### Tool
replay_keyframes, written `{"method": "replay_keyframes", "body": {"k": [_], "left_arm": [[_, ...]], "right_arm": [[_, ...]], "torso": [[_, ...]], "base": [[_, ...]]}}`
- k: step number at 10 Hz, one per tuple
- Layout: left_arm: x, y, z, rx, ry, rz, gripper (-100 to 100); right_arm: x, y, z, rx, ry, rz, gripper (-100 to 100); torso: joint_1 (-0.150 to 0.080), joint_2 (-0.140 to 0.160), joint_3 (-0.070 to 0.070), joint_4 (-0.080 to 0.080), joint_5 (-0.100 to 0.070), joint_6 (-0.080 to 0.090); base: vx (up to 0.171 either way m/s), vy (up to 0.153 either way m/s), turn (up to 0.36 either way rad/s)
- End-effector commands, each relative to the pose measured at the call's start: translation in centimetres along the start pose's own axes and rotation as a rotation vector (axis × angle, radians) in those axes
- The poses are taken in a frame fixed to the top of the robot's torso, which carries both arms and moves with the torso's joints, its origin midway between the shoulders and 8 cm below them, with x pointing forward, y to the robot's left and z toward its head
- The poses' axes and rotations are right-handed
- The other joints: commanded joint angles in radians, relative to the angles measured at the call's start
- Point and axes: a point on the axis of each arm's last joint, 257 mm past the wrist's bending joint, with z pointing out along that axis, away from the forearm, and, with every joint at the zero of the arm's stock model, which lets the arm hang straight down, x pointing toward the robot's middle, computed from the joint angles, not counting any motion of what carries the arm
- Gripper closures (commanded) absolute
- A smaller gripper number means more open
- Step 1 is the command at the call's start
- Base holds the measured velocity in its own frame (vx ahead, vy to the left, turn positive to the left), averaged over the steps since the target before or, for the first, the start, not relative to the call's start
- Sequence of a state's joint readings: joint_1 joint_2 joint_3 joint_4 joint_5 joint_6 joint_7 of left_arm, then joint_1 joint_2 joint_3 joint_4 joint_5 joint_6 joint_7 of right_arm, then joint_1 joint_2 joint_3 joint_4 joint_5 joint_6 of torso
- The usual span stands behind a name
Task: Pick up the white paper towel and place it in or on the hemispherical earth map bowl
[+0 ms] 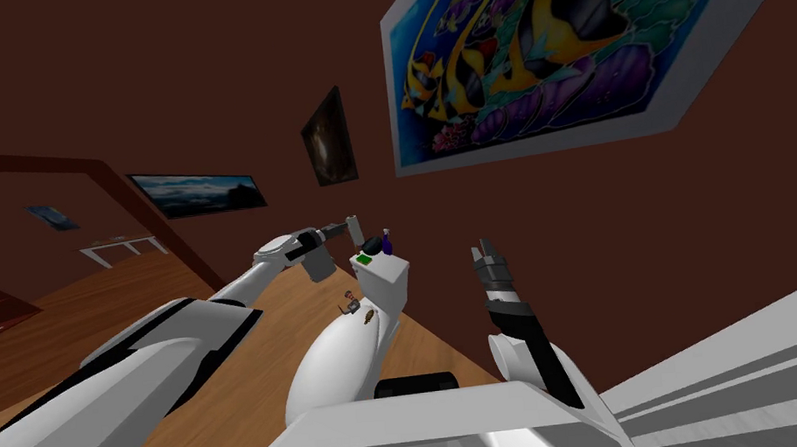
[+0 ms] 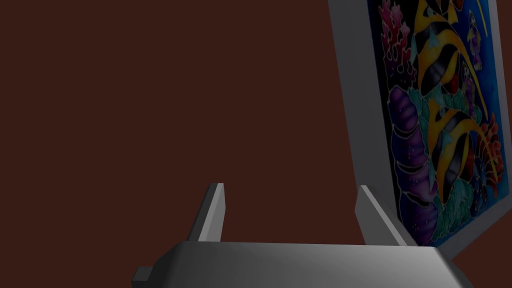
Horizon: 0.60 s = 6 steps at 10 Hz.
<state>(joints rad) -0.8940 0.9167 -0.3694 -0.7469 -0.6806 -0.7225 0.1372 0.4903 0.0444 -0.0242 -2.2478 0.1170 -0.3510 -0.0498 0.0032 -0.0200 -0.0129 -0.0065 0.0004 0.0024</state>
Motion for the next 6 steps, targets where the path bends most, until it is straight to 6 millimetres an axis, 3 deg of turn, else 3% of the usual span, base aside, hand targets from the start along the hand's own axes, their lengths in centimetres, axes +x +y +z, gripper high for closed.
{"method": "replay_keyframes", "body": {"k": [1,4,6], "left_arm": [[-0.9,-0.2,0.0,0.012,0.009,-0.004,100],[-1.1,-0.8,0.3,0.03,0.034,-0.016,100],[0.0,-1.4,0.6,0.043,0.065,-0.035,100]], "right_arm": [[0.0,0.0,0.0,0.0,0.0,0.0,0],[0.0,0.0,0.0,0.0,0.0,0.0,0],[0.0,0.0,0.0,0.0,0.0,0.0,0]], "torso": [[0.0,0.0,0.0,0.0,0.0,0.0],[-0.001,-0.007,-0.004,-0.002,0.0,0.001],[-0.003,-0.005,-0.004,-0.002,0.0,0.001]], "base": [[0.141,0.025,-0.065],[0.168,0.038,-0.064],[0.128,0.001,-0.075]]}}
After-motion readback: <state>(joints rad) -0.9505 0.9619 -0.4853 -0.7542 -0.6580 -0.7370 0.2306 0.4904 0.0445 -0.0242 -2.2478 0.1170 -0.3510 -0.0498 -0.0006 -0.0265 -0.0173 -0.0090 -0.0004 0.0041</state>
